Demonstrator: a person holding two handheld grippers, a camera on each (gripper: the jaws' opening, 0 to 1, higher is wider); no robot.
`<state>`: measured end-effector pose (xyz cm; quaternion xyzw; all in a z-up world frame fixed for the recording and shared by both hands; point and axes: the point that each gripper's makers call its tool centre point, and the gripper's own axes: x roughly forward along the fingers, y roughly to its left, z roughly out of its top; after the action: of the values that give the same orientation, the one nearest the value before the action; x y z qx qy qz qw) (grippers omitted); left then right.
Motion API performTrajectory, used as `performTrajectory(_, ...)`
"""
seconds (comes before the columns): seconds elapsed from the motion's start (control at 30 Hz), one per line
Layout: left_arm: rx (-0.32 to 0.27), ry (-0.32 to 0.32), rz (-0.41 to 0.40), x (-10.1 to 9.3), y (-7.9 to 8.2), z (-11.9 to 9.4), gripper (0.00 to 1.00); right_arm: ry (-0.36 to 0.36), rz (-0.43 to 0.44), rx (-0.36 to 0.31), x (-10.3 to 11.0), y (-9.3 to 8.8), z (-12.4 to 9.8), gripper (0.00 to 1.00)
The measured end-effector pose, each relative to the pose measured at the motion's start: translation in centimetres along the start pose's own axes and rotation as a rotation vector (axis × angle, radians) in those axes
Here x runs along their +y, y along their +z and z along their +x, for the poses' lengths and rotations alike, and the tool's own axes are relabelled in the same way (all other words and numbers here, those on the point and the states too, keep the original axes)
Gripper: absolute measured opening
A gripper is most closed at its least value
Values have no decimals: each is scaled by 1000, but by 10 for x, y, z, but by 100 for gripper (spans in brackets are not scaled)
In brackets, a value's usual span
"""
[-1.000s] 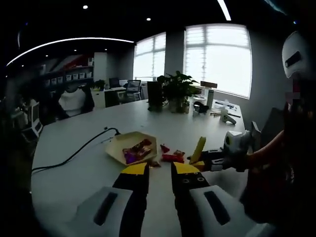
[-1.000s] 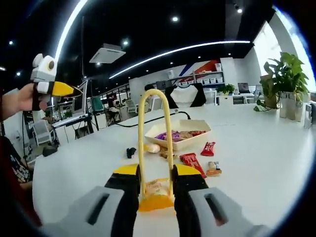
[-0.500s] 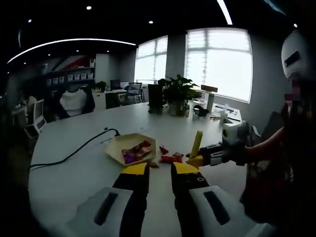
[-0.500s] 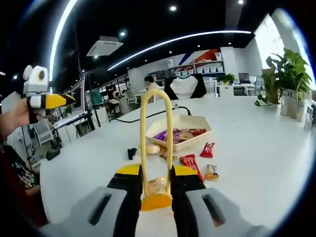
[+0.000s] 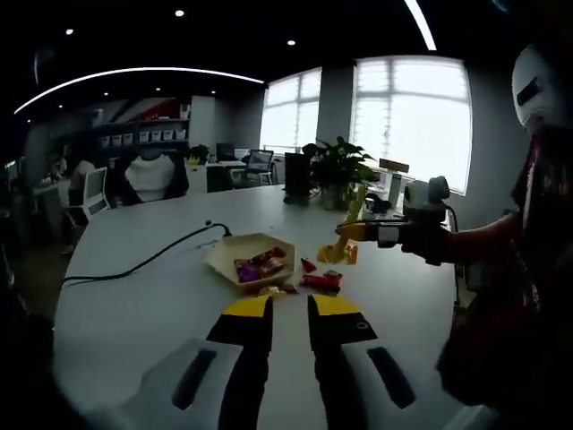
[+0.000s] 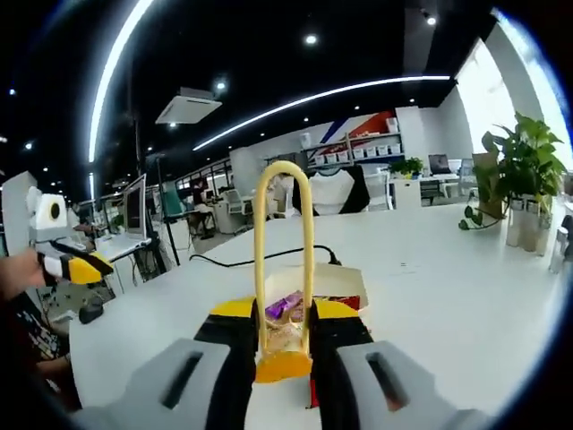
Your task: Place the target food into the container with the food tongs after gripping and lifting it, then release it inside without dropping or visibly crushing the food.
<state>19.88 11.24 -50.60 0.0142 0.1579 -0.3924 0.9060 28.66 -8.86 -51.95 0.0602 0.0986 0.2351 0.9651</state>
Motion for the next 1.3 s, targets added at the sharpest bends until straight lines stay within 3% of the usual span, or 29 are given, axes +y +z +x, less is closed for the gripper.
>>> performTrajectory(0.3, -9, 75, -19, 8, -9, -24, 16, 3, -18, -60, -15, 44, 38, 17)
performTrajectory(0.57, -5, 119, -31, 15, -12, -36, 16, 10, -45, -83, -26, 71, 75, 17)
performTrajectory(0.77, 15, 129, -34, 14, -16, -39, 16, -3, -9, -80, -38, 75, 100, 18)
performTrajectory(0.97, 30, 154, -27, 16, -16, -44, 16, -9, 4, -68, -45, 68, 120, 18)
performTrajectory(1.3, 35, 173, -38, 19, -16, -49, 16, 4, -24, -101, -45, 75, 121, 23)
